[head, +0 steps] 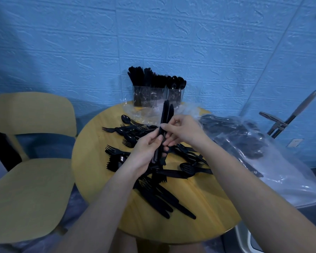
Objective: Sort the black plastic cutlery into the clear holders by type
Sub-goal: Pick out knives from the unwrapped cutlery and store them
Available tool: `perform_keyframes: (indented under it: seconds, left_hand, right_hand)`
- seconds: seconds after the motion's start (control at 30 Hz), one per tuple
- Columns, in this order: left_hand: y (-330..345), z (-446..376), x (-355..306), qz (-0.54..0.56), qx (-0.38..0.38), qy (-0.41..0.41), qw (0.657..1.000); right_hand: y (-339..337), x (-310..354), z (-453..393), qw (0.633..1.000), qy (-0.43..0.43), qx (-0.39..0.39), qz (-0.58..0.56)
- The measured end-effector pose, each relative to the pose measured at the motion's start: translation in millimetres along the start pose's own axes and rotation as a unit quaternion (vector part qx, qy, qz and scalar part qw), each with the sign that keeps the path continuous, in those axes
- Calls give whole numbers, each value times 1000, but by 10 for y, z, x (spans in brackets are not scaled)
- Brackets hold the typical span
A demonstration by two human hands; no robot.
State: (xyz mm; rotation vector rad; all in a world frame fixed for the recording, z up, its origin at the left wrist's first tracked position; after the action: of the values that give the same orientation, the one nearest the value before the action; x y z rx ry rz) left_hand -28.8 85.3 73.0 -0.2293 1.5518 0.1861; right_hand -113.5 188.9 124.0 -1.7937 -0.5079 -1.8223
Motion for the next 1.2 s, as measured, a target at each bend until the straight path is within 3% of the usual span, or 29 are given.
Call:
perform_keyframes:
  seconds: [0.17, 0.3, 0.4, 0.53, 0.83, 1.0, 1.2]
  left_hand:
    - [-23, 6, -5, -69, 23, -1, 997]
    - [-146, -3, -5, -65, -27, -10, 997]
    - [-352, 50, 54, 5, -91, -28, 995]
    - [-557, 92, 116, 50, -144, -40, 988]
    - [-734, 33, 37, 34, -155, -45, 986]
    - [-800, 19, 41, 64, -171, -49, 982]
    - [-893, 25, 64, 93, -191, -52, 976]
  right_hand:
    - [43, -4, -58, 991, -41, 4, 126]
    - [-53, -26, -149, 979, -64, -32, 192]
    - [-196, -209, -254, 946, -56, -31, 316]
    - [-102, -480, -394, 893, -32, 56, 445]
    - [-88, -533, -450, 923, 6, 82, 377]
    - [-266, -453, -429, 953, -24, 18, 302]
    - [-326, -416, -447, 917, -10, 1, 399]
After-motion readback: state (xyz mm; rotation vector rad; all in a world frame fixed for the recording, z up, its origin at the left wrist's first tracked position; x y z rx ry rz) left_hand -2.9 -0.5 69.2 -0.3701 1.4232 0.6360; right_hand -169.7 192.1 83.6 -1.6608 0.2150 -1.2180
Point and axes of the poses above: each hand's wrist, its own z-axis away from the middle knuckle, its own y-axis out of the palm, x = y × z, the point moved 1 cm from there along -z, towards the middle knuckle, and after that the axes turned 14 degrees about -z, right-handed, at the moved point
